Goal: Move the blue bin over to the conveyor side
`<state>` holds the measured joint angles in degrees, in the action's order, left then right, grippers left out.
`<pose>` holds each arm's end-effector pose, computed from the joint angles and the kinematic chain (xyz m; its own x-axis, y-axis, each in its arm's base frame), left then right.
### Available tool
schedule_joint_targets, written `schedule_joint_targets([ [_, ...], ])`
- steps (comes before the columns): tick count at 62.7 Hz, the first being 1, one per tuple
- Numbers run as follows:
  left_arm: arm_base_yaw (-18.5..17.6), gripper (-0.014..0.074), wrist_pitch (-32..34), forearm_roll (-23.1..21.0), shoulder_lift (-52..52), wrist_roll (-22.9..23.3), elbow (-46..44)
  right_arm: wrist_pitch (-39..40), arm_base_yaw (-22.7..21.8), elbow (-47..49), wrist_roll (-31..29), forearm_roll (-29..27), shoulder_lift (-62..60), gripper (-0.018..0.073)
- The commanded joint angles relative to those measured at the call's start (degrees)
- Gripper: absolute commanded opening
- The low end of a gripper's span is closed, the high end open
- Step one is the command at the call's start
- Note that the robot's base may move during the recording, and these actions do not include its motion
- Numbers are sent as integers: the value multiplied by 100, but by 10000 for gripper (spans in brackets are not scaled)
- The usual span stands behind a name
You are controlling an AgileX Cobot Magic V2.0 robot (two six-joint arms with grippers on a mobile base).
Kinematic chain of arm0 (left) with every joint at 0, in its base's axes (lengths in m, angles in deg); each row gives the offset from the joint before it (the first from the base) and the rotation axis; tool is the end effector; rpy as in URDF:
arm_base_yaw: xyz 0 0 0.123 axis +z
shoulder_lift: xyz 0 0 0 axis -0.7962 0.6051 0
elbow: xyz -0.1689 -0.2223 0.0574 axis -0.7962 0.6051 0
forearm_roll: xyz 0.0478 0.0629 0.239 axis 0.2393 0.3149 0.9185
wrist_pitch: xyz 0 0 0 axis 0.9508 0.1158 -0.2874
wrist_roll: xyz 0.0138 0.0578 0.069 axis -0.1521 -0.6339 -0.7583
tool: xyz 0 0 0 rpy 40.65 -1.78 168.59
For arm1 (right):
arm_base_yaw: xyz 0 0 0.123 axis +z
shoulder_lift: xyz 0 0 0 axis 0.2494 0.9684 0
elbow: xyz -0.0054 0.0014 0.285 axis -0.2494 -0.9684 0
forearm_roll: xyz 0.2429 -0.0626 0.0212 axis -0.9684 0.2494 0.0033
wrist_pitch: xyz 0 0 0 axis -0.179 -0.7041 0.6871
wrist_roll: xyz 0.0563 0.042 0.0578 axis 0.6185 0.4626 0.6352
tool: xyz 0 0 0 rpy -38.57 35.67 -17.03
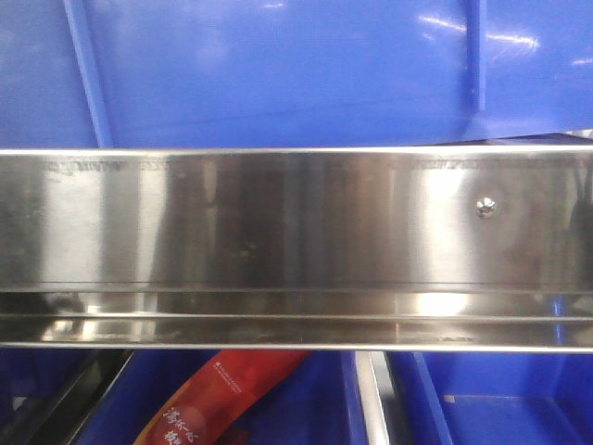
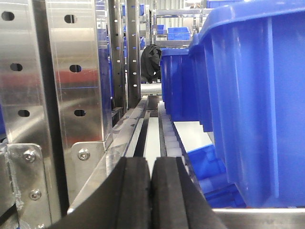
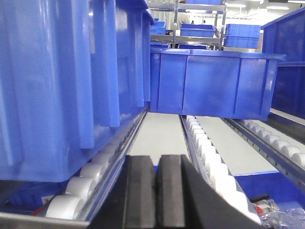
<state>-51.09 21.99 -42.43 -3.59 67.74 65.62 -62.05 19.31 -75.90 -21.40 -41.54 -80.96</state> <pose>0.0565 0.0016 0.2137 0.0938 0.0554 -0.9940 -0.0332 0.9981 0.0525 0.0562 0.0046 0.2119 0.0722 -0.0186 -0.9972 -0.0826 0.9963 -0.0246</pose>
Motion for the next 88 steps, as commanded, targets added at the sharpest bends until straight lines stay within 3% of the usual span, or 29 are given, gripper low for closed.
schedule_joint_targets([
  [1, -34, -10, 125, 10, -25, 34, -7, 83, -25, 0, -45, 0, -13, -88],
  [64, -34, -10, 276, 33, -25, 34, -7, 83, -25, 0, -45, 0, -13, -88],
  [70, -34, -10, 726, 33, -25, 34, -7, 580, -25, 0, -45, 2, -13, -88],
  [73, -34, -10, 963, 33, -25, 34, -14, 1188, -25, 0, -45, 2, -13, -88],
  [77, -34, -10, 1034, 33, -25, 34, -216, 2045, -25, 0, -45, 2, -13, -88],
  [80, -34, -10, 976, 33, -25, 34, -442, 2244, -25, 89, -45, 2, -13, -88],
  [88, -34, -10, 345, 33, -25, 34, -1274, 1184, -25, 981, -45, 2, -13, -88],
])
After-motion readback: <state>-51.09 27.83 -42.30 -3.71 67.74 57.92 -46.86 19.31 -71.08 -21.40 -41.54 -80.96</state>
